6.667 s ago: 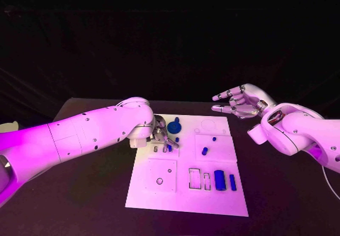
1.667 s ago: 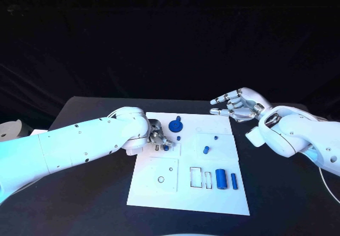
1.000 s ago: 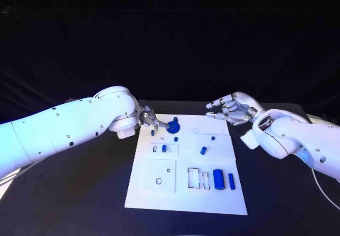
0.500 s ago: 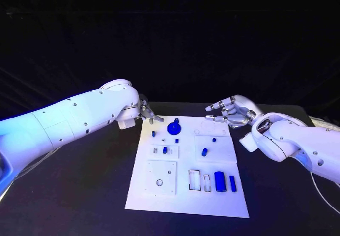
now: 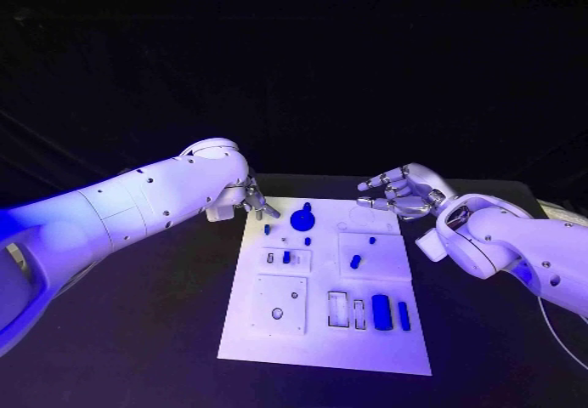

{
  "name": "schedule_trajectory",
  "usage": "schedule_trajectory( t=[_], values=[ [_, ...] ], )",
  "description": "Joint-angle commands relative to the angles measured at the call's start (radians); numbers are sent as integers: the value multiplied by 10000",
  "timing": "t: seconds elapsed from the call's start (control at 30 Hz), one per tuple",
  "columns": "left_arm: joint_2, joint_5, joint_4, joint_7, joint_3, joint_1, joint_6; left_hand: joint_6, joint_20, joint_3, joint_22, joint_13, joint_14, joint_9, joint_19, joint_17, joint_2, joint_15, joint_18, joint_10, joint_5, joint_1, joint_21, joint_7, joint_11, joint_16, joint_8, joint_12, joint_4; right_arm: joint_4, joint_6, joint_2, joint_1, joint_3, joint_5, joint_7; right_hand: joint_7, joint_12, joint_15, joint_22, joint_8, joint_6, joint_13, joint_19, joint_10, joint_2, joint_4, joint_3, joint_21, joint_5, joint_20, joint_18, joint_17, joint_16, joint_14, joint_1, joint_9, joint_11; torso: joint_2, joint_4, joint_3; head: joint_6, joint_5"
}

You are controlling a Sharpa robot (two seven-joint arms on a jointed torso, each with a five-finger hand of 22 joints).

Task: Assemble the parts on the task board

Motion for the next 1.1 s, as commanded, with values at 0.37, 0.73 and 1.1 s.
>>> schedule_trajectory(
  t=[0.37,0.73,1.1],
  values=[
    [45,555,30,60,-14,-24,1338,111,-62,-98,1583,40,1036,65,575,2634,189,-101,41,93,0,89,90,-18,-19,31,133,71,-19,-22,37,50,-9,1,-32,131,-10,0,-35,-1,-16,42,24,-45,-16,65,12,-39,-48,47,-50,98,1560,-30,798,-31,7,-17,-12,-3,10,-61,-13],
    [108,591,-100,80,-20,-60,1383,54,-90,-98,1592,38,1036,132,576,2634,383,-125,40,102,13,367,91,-37,-42,31,214,95,-64,-21,130,61,-9,1,-37,172,-10,0,-35,-1,-16,42,24,-45,-16,65,12,-39,-48,47,-50,98,1560,-30,798,-31,7,-17,-7,-2,16,-68,5],
    [198,594,-239,271,-30,-146,1086,-20,-104,-4,1593,31,1036,194,573,2634,549,-134,42,104,31,811,84,-41,-49,31,288,119,-140,-11,146,72,-9,1,-37,182,-10,0,-35,-1,-16,42,24,-45,-16,65,12,-39,-48,47,-50,98,1560,-30,798,-31,7,-17,-5,-9,18,-87,7]
  ],
)
